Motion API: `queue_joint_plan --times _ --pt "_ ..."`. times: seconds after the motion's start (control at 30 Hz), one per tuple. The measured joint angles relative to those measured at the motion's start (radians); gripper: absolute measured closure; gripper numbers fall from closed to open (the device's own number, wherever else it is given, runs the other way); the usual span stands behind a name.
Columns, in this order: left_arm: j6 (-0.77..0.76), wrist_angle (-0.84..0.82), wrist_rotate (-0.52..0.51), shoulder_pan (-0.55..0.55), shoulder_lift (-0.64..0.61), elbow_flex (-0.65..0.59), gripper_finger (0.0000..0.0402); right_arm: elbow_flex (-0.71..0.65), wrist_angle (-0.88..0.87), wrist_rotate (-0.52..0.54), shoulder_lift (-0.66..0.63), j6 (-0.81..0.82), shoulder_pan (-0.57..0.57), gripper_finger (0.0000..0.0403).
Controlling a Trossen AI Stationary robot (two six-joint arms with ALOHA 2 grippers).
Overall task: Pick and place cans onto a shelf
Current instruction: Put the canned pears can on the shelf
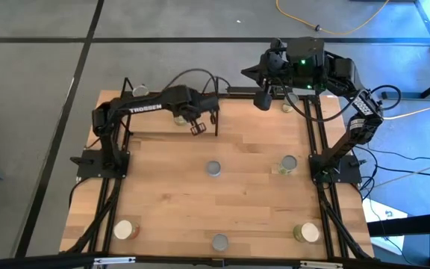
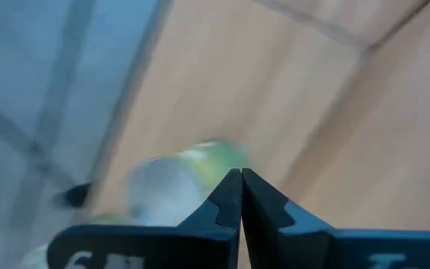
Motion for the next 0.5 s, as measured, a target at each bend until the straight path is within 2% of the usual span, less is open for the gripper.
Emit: queue_joint_plan --times 0.07,0.23,0.43,0.5 --pt "0.014 0.039 0.073 0.025 0.009 -0.016 0.0401 0.000 0.000 0.000 0.000 0.001 0.000 0.0396" --pt "0.039 0.058 -0.005 0.056 0.012 -0.037 0.0401 0.000 -0.008 0.000 0.000 0.003 0.000 0.0396" --pt "0.041 0.061 0.002 0.123 0.014 -0.041 0.0402 0.000 -0.021 0.000 0.000 0.003 0.000 0.0396" --pt "0.041 0.061 0.048 0.143 0.014 -0.041 0.0402 0.000 -0.025 0.000 0.000 0.003 0.000 0.0396"
